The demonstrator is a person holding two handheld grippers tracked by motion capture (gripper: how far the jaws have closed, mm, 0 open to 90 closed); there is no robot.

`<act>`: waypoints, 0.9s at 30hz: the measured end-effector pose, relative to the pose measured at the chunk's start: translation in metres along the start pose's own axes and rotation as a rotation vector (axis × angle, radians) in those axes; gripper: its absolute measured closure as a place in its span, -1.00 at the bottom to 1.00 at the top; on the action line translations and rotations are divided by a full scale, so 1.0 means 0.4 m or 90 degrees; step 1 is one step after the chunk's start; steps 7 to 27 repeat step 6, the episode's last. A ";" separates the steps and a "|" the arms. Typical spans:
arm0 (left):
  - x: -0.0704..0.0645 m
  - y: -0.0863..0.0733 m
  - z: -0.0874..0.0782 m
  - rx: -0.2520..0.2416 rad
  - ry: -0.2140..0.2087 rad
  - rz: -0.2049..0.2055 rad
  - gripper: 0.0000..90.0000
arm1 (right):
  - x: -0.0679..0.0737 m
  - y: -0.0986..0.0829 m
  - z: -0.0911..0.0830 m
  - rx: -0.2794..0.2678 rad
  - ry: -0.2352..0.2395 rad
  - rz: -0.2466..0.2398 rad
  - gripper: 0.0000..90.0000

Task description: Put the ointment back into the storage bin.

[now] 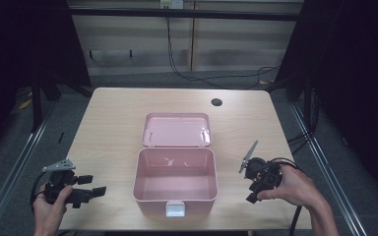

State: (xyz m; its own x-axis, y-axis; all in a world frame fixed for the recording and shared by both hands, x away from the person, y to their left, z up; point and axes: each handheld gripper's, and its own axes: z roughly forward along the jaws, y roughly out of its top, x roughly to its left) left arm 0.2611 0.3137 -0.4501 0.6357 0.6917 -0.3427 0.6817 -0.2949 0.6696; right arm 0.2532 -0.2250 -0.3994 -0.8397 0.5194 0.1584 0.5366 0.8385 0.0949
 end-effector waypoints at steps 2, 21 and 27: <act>0.001 0.000 0.000 0.001 0.000 0.002 -0.62 | -0.008 -0.011 0.015 -0.002 -0.004 0.011 0.28; 0.001 0.001 0.001 0.003 -0.001 0.002 -0.62 | -0.030 -0.036 0.043 -0.021 -0.007 0.049 0.24; 0.001 0.001 0.001 0.003 -0.001 0.002 -0.62 | -0.030 -0.036 0.043 -0.021 -0.007 0.049 0.24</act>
